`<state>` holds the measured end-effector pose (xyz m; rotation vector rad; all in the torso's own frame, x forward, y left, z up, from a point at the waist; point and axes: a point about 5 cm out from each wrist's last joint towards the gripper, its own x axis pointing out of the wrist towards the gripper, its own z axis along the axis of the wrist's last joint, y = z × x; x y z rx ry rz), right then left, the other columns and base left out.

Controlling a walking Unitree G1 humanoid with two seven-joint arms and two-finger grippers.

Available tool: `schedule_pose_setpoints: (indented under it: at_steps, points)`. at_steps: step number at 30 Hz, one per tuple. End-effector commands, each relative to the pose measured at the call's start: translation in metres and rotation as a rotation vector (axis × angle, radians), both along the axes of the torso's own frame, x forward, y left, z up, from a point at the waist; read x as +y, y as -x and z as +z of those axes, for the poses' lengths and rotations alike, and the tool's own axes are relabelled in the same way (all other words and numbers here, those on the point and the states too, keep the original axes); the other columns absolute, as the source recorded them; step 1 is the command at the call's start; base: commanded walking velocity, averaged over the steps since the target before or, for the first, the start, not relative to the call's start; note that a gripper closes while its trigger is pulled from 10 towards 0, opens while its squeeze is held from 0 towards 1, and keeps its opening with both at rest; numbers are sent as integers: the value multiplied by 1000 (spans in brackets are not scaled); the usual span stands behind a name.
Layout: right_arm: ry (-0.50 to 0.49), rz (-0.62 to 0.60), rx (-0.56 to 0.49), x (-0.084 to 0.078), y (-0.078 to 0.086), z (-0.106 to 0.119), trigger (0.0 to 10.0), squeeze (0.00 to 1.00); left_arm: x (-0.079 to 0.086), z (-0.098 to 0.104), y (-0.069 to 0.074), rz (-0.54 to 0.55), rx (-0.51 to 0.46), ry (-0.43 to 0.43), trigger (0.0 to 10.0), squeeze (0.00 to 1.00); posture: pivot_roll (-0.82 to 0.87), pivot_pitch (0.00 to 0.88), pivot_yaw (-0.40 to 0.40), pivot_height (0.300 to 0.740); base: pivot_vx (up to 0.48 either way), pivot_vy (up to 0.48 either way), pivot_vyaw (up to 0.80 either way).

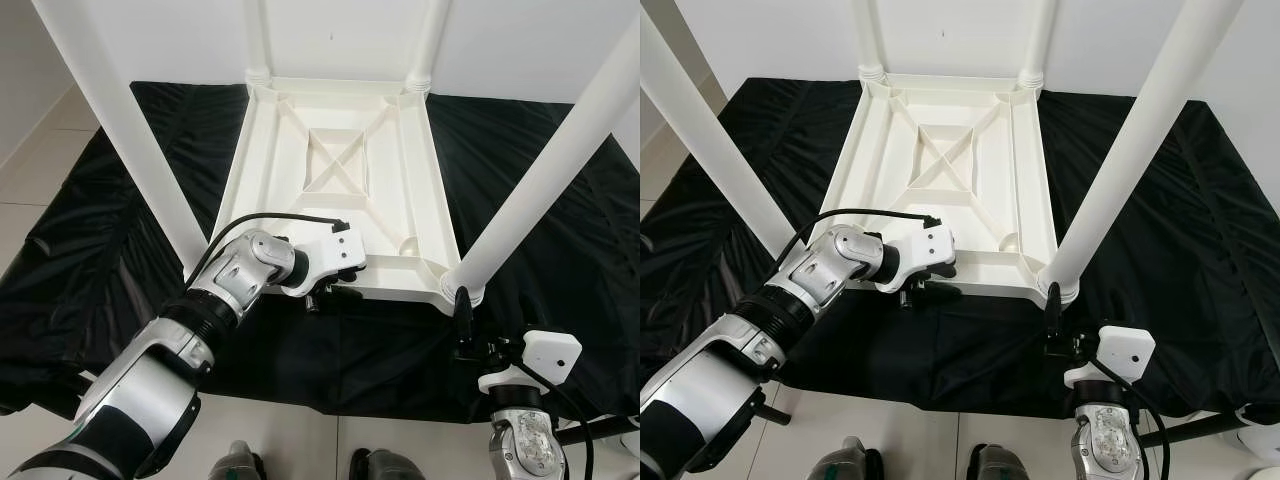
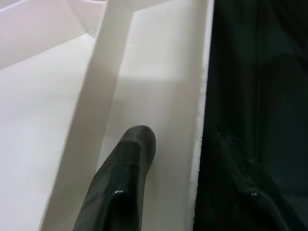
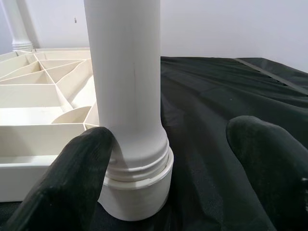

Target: Building children table

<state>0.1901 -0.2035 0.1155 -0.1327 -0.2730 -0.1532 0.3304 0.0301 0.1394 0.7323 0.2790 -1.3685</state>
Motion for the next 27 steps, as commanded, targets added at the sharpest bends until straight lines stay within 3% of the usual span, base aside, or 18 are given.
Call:
schedule_pose_setpoints:
  at_steps: [1,5,6,8,9,10,20,27]
  points:
    - [6,-40,15,-6,2,-2,10000,0,8,-18,1,34,24,-75,10000,0,-82,109,65,740,0,0,0]
    - [8,-43,15,-7,2,-2,10000,0,10,-20,3,35,44,-84,10000,0,-81,111,65,740,0,0,0]
    - [9,-44,15,-7,2,-2,10000,0,10,-21,3,28,40,-91,6275,0,-80,112,65,740,0,0,0]
    - [11,-48,15,-8,3,-2,10000,0,11,-22,3,29,37,-99,1216,0,-80,112,65,740,0,0,0]
    - [11,-48,15,-8,3,-2,10000,0,11,-22,3,29,37,-99,1216,0,-80,112,65,740,0,0,0]
    - [12,-49,14,-9,3,-2,10000,0,11,-23,3,30,40,-99,0,0,-79,115,67,740,0,0,0]
    - [15,-56,21,-11,6,-3,10000,0,14,-21,2,43,40,-91,0,0,-80,118,69,740,0,0,0]
    - [59,-58,121,-22,31,-24,10000,0,27,-3,-7,109,60,-3,0,0,-92,125,69,740,0,0,0]
